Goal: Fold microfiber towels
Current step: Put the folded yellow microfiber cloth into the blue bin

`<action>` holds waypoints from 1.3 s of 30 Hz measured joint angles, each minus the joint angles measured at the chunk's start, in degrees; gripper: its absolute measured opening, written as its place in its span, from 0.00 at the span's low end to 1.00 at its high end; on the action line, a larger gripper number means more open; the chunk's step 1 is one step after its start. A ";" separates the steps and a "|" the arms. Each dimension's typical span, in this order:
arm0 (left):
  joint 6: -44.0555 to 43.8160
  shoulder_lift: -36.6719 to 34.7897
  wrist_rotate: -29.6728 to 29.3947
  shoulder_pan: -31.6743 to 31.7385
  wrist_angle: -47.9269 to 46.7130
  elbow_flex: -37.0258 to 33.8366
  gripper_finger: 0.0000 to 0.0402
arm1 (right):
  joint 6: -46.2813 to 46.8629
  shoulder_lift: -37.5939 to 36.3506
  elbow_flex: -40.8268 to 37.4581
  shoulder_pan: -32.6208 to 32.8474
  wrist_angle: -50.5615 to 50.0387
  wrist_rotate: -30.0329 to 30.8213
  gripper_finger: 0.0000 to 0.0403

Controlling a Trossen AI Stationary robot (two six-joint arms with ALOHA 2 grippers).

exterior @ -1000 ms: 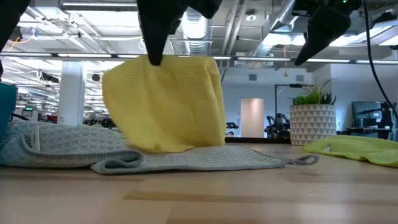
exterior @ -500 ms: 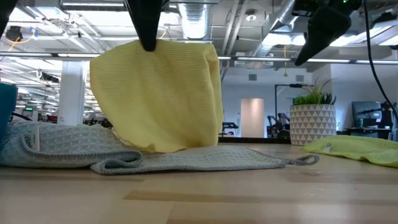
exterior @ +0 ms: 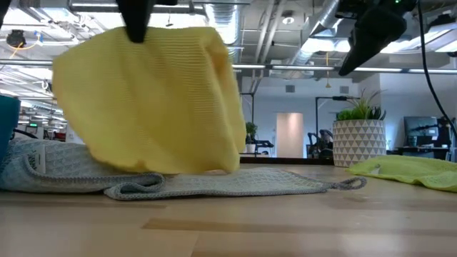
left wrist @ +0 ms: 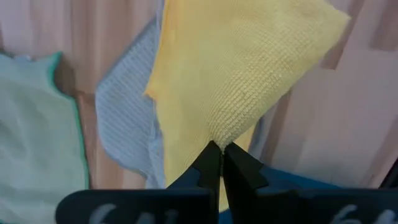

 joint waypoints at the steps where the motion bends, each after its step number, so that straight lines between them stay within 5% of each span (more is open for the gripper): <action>1: -0.66 0.00 0.31 -0.45 -0.13 -0.46 0.00 | -0.46 0.00 0.00 -0.01 0.02 -0.88 0.59; 10: -7.03 -0.69 1.07 -5.23 0.02 -4.28 0.00 | -0.98 0.00 0.00 0.02 0.46 -3.43 0.59; 20: -15.09 -6.04 -7.10 -11.12 -0.03 -4.52 0.00 | -0.96 0.00 0.00 0.02 1.71 -3.43 0.59; 28: -17.57 -6.04 -5.95 -12.16 -0.02 -4.52 0.00 | -0.96 0.00 0.00 0.01 2.19 -3.43 0.59; 39: -15.93 -6.16 -19.45 -8.14 -0.01 -4.52 0.00 | -0.94 0.00 0.00 -0.02 2.19 -3.41 0.59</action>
